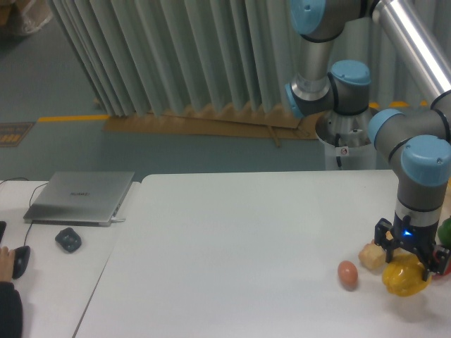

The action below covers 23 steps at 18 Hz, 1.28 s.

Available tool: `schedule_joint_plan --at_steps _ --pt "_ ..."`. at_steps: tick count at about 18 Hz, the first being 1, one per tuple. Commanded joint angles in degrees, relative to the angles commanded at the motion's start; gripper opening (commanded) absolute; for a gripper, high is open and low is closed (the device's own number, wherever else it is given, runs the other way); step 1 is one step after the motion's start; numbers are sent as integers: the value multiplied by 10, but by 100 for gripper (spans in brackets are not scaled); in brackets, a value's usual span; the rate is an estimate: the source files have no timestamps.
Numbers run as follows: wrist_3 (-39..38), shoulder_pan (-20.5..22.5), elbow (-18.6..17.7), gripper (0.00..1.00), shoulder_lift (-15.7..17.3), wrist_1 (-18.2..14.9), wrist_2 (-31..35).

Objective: Place the yellow pepper on the table
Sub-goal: 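Lift the open gripper up and away from the yellow pepper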

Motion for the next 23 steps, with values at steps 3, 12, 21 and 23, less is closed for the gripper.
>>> schedule_joint_plan --at_steps 3,12,21,23 --pt "-1 -6 0 95 1 1 1" --pt "121 -32 -25 100 97 -135 53" --pt "207 -91 -27 100 164 -242 43" --pt "211 -91 -25 100 164 -262 42"
